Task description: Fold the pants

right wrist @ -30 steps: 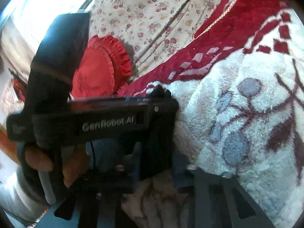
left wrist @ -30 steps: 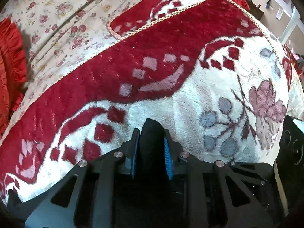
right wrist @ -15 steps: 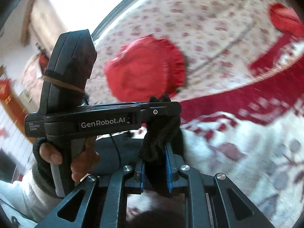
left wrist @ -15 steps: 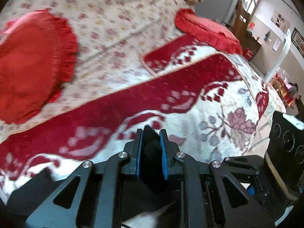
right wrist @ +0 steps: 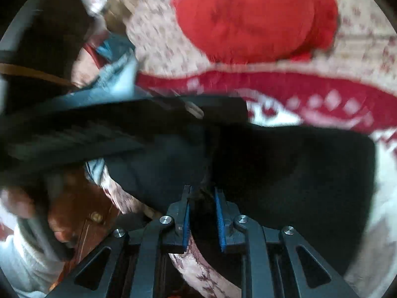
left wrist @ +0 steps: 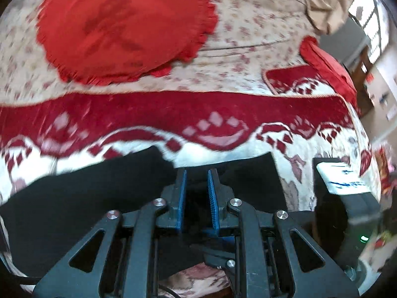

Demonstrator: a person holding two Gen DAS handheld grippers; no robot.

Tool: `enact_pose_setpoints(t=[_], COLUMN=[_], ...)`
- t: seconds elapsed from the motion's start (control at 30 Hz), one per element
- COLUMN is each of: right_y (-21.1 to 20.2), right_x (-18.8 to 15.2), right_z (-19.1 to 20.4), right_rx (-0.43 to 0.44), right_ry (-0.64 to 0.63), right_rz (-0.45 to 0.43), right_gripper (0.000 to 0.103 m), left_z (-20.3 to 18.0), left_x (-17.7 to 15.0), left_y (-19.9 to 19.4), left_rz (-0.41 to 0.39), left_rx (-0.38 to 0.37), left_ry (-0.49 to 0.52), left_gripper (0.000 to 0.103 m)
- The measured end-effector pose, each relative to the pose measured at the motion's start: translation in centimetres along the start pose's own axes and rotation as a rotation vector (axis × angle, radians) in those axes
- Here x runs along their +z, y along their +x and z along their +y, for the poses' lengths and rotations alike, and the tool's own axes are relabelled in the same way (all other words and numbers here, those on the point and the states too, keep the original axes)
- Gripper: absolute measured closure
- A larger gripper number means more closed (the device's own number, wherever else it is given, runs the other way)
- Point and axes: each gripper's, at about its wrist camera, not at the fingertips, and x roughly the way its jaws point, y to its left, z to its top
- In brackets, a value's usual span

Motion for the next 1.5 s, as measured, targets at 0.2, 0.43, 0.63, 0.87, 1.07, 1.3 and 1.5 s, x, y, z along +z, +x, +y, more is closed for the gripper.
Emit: enact_pose_setpoints(t=[0.2, 0.43, 0.63, 0.87, 1.07, 1.3, 1.5], right_y=[-4.6, -9.4, -8.5, -9.1, -10.9, -10.2, -4.5], right_x=[-0.4, -0.6, -0.8, -1.5, -2.0, 0.2, 2.1], right_z=[-0.4, -3.3, -6.1, -8.2, -8.0, -5.0, -5.3], right_rx=[0.096, -0.110, -0.175, -0.158, -0.161, -0.167, -0.206], right_ry=[0.033, 0.075, 0.107, 0.161, 0.176, 0.075, 0.051], right_rz=[-0.099, -0.198, -0.191, -0.183, -0.213, -0.200, -0.076], right_gripper=[0.063, 0.063, 0.067, 0.067, 0.067, 0.067, 0.066], left_z=[1.5, 0.9, -0.5, -2.7, -2.6, 0.0, 2.2], left_x=[-1.8, -4.0, -5.0, -4.7, -3.4, -4.4, -5.4], left_y=[-0.5, -0.3, 2.4, 4.1, 0.9, -0.7, 2.0], left_rz=[0.012, 0.020, 0.081, 0.081, -0.022, -0.042, -0.014], left_rx=[-0.001, -0.013, -0.018, -0.007, -0.007, 0.063, 0.133], left_ry=[-0.067, -0.106, -0.121, -0.109, -0.092, -0.117, -0.179], left_gripper=[0.066, 0.048, 0.047, 0.083, 0.090, 0.090, 0.090])
